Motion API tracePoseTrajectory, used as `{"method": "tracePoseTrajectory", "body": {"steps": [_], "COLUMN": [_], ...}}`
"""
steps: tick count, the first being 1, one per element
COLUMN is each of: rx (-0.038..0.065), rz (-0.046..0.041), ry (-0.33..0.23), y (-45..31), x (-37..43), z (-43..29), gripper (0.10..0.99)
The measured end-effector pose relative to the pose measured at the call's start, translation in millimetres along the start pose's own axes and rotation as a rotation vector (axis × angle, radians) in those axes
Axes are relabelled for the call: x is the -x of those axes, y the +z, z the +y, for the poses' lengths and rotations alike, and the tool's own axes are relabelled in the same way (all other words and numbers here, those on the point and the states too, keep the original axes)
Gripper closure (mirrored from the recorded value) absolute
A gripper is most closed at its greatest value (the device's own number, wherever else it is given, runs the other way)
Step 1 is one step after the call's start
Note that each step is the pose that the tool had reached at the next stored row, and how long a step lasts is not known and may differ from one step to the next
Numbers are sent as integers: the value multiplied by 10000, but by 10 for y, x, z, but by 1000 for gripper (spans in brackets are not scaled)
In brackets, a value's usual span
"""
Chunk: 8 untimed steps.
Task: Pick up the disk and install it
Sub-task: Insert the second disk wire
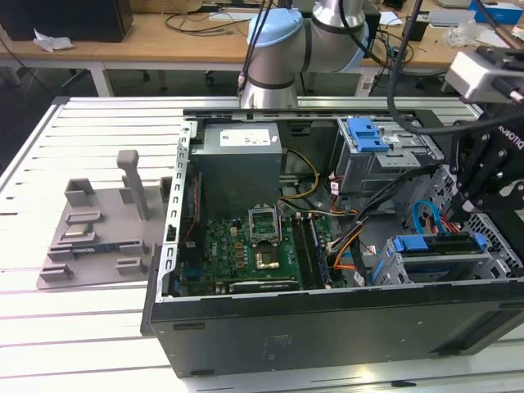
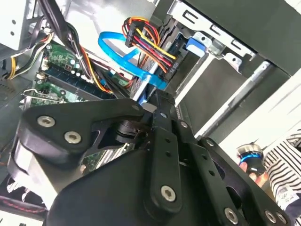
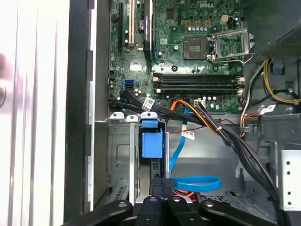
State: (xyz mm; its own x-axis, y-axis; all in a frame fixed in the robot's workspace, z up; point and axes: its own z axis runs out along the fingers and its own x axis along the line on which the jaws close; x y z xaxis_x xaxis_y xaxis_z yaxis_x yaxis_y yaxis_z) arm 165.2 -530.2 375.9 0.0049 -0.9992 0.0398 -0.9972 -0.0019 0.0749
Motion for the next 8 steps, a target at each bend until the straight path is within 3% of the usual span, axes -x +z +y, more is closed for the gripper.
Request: {"method": "tracePoseTrajectory", "body": {"steps": [3, 8], "rx": [0, 0], "rz": [-2, -3], "ry": [0, 0], "y": [-75, -85], "x": [-3, -3], "z": [6, 6], "gripper": [980, 980]}}
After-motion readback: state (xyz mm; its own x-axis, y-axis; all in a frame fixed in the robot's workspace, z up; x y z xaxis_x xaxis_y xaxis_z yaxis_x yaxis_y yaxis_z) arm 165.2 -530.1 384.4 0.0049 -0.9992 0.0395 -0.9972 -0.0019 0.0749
